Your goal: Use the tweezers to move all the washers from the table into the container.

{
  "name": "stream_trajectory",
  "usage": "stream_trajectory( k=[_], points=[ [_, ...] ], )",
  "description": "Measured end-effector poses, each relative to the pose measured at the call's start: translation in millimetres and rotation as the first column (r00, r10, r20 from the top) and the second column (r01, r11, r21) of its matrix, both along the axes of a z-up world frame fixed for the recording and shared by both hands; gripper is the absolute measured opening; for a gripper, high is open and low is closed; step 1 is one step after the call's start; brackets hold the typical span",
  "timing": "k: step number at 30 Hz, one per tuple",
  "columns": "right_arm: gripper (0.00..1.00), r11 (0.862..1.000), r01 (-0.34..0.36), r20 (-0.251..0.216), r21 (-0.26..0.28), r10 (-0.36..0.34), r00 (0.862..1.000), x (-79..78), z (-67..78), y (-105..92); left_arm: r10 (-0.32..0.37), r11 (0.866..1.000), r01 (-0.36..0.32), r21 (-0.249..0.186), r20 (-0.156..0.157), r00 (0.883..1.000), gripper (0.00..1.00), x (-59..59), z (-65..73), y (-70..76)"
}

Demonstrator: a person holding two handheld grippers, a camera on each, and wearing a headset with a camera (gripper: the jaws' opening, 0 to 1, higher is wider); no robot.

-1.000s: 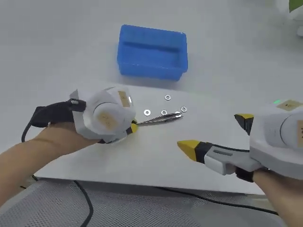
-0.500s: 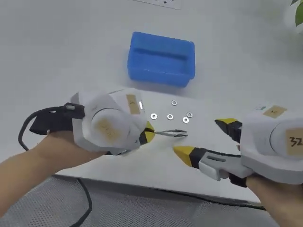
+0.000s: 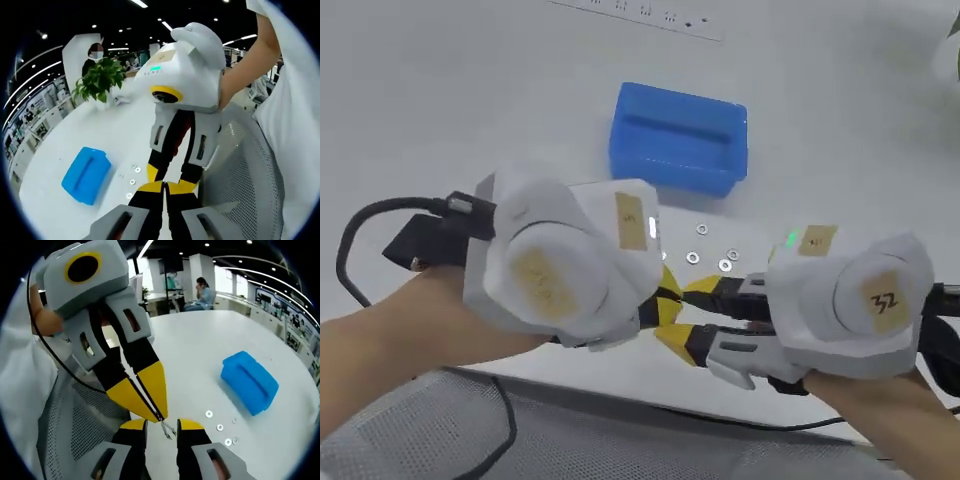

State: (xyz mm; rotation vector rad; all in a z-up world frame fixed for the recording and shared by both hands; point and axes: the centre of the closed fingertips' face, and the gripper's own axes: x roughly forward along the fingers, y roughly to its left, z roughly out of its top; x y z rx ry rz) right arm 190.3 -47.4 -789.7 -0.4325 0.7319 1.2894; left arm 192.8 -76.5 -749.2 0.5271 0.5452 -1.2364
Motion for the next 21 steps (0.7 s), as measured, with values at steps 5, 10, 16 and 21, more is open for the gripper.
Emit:
stream_trajectory(
  k=[5, 10, 16, 21],
  points=[
    [0.11, 1.000, -0.015, 0.032, 0.010, 0.015, 0.999, 1.5, 7.5, 3.1, -0.031, 1.000, 0.031, 0.001, 0.026, 0.999, 0.00, -4.6, 14.2, 0.9],
    [0.06, 0.999, -0.012, 0.020, 0.052, 0.011, 1.000, 3.8, 18.8, 5.8, -0.027, 1.000, 0.027, 0.010, 0.083, 0.996, 0.00, -7.8, 28.2, 5.4],
    [0.05, 0.997, -0.029, 0.061, 0.075, 0.024, 0.998, 5.6, 34.1, 10.9, 0.077, 0.996, -0.070, -0.052, 0.150, 0.986, 0.00, -2.0, 43.9, 9.4],
    [0.03, 0.998, -0.026, 0.081, 0.063, 0.021, 0.997, 6.5, 33.8, 16.3, 0.259, 0.958, -0.238, -0.157, 0.127, 0.958, 0.01, 7.8, 45.1, 19.2]
  ],
)
